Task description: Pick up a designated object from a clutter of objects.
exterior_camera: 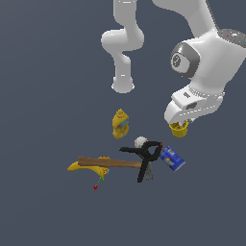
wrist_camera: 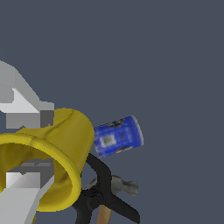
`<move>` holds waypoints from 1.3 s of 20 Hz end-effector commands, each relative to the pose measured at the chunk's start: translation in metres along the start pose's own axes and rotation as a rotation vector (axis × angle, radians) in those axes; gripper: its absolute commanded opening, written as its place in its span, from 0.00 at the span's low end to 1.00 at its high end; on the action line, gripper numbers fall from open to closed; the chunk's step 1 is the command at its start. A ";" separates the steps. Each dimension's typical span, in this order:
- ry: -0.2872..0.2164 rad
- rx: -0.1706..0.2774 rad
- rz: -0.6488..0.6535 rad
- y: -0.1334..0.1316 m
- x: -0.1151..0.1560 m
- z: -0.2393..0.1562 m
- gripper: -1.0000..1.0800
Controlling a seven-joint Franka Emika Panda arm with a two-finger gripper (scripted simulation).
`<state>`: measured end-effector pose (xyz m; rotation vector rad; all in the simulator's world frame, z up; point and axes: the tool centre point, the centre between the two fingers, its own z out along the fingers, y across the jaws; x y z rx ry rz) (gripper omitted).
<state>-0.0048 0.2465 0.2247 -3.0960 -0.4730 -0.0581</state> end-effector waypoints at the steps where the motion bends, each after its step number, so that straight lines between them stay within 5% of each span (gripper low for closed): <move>1: -0.004 0.001 -0.002 0.004 0.006 -0.024 0.00; 15: -0.025 -0.001 -0.007 0.023 0.045 -0.141 0.00; 26: -0.035 -0.003 -0.008 0.032 0.066 -0.195 0.00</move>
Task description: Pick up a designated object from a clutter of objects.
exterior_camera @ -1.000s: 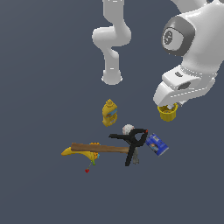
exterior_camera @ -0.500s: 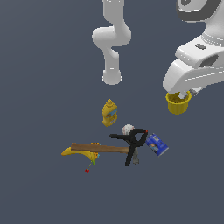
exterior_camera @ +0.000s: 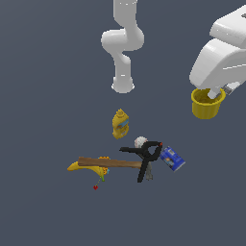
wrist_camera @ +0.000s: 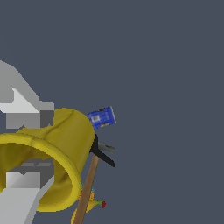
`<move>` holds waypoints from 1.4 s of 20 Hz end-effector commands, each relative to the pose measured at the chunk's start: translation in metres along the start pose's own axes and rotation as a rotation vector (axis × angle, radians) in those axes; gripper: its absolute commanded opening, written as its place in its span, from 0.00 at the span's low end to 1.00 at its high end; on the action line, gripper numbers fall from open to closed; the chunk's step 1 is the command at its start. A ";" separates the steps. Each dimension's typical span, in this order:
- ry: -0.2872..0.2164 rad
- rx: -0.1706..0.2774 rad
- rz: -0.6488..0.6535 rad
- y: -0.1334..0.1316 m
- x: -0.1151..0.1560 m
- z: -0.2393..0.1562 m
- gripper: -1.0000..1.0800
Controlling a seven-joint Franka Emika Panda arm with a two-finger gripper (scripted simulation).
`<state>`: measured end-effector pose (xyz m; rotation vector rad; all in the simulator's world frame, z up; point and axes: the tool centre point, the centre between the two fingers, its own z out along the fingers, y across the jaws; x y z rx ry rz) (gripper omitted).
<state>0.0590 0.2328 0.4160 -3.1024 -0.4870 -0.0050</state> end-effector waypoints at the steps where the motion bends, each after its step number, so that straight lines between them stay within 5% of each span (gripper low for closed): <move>1: -0.001 0.000 -0.001 0.001 0.003 -0.009 0.00; 28: -0.004 -0.001 0.000 0.004 0.026 -0.037 0.00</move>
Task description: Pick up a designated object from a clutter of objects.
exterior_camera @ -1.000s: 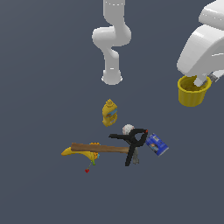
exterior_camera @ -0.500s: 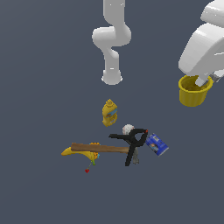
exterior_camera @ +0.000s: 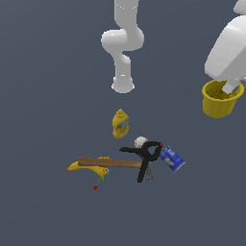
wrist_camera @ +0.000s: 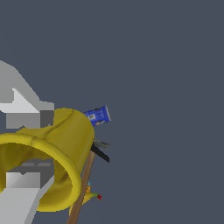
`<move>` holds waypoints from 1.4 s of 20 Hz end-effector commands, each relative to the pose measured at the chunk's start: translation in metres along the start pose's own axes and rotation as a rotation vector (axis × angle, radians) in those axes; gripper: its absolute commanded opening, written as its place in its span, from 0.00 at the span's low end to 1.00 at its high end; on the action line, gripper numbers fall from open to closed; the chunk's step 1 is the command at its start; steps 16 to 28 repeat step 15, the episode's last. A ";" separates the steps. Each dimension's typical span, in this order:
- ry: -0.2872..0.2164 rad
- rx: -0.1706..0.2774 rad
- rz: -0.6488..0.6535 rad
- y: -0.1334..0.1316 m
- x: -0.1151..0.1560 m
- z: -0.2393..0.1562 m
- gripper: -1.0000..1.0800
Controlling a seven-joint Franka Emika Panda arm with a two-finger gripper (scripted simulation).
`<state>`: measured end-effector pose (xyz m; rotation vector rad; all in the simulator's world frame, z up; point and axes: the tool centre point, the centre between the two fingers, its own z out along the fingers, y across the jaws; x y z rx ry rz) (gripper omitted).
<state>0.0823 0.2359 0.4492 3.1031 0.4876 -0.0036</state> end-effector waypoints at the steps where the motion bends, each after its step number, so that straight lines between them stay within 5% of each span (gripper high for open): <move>1: 0.002 0.000 0.000 0.000 0.005 -0.006 0.00; 28: 0.002 0.000 0.000 0.001 0.016 -0.016 0.00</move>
